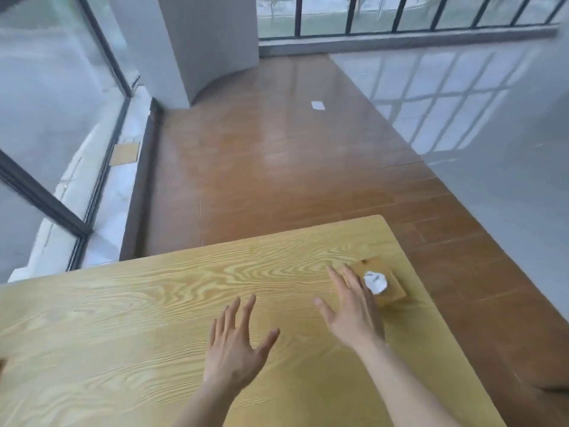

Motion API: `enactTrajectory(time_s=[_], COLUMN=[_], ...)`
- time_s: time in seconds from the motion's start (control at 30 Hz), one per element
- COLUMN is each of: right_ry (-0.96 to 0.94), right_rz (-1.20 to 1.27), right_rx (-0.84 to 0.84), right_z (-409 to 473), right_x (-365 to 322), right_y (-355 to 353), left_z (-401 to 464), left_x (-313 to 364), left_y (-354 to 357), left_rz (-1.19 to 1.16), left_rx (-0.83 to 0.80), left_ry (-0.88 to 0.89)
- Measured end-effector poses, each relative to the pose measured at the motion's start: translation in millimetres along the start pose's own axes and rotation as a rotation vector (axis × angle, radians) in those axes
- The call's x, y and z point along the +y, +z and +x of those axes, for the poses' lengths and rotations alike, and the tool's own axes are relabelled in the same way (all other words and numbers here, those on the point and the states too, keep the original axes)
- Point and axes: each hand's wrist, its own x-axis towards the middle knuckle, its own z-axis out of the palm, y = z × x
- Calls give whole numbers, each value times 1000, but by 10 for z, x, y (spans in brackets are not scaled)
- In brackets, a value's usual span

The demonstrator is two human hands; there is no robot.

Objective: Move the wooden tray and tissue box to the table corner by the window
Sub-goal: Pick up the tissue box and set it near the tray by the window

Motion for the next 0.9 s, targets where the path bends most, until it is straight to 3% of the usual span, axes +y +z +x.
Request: enactTrajectory(time_s=[0.13,0.23,0.47,0.67,0.9], right_ry=[133,344,706,668,582], right_rz=[200,391,871,992,990], right_rx=[189,285,179,22,-27], right_z=[105,240,537,551,570], right_x=[567,932,1680,1770,1744], right_y=[-253,-397,-336,-173,-89], left_z=[149,267,444,576,682], left_x=[529,833,1318,1568,1894], left_y=[242,455,794,991,1120], left_rz=[-116,-251,-571,-786,-967], left_rx=[-40,-82,-180,-269,-327], left_ry=[28,-5,-153,-299,-370])
